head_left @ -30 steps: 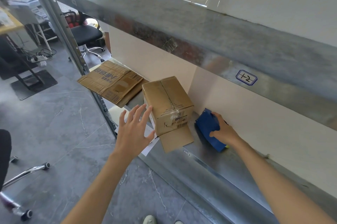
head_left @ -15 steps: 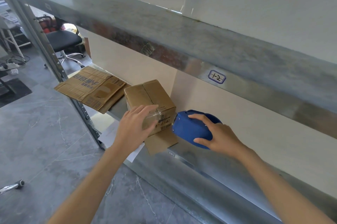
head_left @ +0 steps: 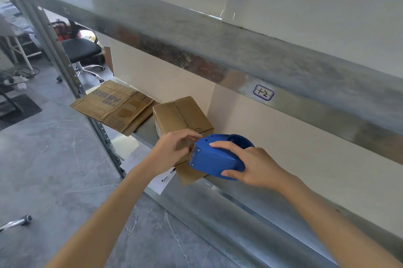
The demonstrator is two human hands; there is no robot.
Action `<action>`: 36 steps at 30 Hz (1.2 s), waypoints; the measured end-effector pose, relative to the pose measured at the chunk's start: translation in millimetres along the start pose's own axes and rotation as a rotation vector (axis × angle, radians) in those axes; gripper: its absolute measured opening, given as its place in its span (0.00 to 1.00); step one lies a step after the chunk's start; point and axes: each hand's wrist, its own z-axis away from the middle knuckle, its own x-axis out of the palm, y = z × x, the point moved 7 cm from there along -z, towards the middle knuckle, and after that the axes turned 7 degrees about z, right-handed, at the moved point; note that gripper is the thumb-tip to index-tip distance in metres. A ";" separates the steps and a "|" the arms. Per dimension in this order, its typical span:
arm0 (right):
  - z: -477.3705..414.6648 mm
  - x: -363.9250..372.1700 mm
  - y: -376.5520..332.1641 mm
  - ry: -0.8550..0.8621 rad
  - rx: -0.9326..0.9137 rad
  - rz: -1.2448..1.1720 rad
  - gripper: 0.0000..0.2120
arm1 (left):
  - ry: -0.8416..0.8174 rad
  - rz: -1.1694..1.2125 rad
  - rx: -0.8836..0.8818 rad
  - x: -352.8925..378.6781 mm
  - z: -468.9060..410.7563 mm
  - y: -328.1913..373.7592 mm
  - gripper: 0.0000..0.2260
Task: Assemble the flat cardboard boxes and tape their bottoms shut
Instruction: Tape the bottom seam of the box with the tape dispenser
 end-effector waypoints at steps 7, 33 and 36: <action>-4.1 4.6 -6.2 -0.011 -0.044 -0.027 0.35 | 0.037 0.082 -0.035 -5.8 4.1 -11.6 0.19; -18.5 6.2 -24.7 -0.019 -0.106 -0.120 0.33 | 0.085 0.224 -0.059 -23.2 -1.5 -23.8 0.24; -17.4 3.6 -23.4 0.000 -0.100 -0.138 0.32 | 0.133 0.180 -0.063 -25.9 1.0 -26.3 0.22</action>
